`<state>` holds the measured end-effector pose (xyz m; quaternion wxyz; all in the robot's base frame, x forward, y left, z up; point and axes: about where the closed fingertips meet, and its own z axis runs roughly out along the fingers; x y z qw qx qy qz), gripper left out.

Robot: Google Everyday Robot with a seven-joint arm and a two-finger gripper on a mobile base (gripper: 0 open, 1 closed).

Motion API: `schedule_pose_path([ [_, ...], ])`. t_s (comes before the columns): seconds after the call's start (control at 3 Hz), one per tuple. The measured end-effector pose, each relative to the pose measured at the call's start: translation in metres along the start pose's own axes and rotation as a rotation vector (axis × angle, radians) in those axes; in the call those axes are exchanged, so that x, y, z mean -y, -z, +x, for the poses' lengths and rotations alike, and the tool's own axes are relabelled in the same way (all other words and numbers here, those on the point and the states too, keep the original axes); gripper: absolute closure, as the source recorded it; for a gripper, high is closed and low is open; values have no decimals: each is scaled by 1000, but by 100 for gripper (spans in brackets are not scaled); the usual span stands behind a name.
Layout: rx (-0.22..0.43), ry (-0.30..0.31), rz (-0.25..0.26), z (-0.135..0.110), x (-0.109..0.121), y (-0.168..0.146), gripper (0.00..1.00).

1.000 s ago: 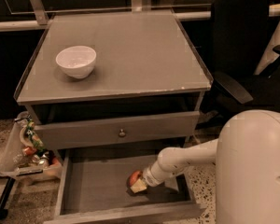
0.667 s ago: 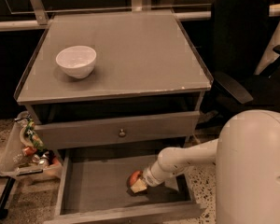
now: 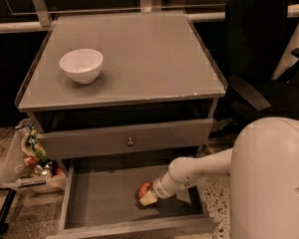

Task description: Place apple into middle drawer

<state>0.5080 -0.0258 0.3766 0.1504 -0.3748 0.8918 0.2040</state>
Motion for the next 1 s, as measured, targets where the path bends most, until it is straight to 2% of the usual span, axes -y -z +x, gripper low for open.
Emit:
schedule_pose_path([
  [0.33,0,0,0,0,0,0,12],
  [0.67,0,0,0,0,0,0,0],
  [1.0,0,0,0,0,0,0,0],
])
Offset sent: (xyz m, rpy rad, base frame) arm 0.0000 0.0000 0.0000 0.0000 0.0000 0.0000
